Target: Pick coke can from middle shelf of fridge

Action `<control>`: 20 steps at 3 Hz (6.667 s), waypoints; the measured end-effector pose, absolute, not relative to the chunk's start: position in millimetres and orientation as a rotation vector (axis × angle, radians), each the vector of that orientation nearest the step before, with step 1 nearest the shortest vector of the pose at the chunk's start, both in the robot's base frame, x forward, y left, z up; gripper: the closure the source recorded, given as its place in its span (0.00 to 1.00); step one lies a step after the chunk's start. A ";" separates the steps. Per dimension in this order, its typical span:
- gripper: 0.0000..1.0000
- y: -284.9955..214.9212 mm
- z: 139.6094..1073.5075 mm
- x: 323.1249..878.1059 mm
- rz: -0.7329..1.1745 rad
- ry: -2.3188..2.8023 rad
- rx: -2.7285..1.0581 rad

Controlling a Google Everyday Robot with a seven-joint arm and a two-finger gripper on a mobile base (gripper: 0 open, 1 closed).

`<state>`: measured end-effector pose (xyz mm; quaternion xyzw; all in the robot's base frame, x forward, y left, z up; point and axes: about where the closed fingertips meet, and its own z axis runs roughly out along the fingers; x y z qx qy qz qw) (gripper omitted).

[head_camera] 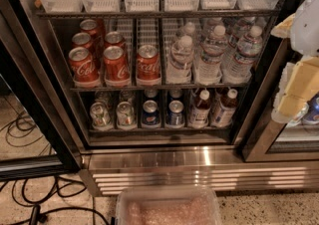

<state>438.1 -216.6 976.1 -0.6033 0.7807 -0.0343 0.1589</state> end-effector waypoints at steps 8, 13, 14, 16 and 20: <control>0.00 -58.7 801.9 377.3 0.429 2.197 -1.185; 0.14 -10.2 829.7 482.8 0.325 1.912 -0.849; 0.19 12.6 828.4 499.6 0.319 1.826 -0.878; 0.17 24.4 826.9 513.4 0.295 1.767 -0.869; 0.43 32.6 816.1 551.4 0.294 1.696 -0.691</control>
Offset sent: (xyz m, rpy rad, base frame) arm -0.0259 0.0906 -0.0933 0.2791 0.0465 0.0207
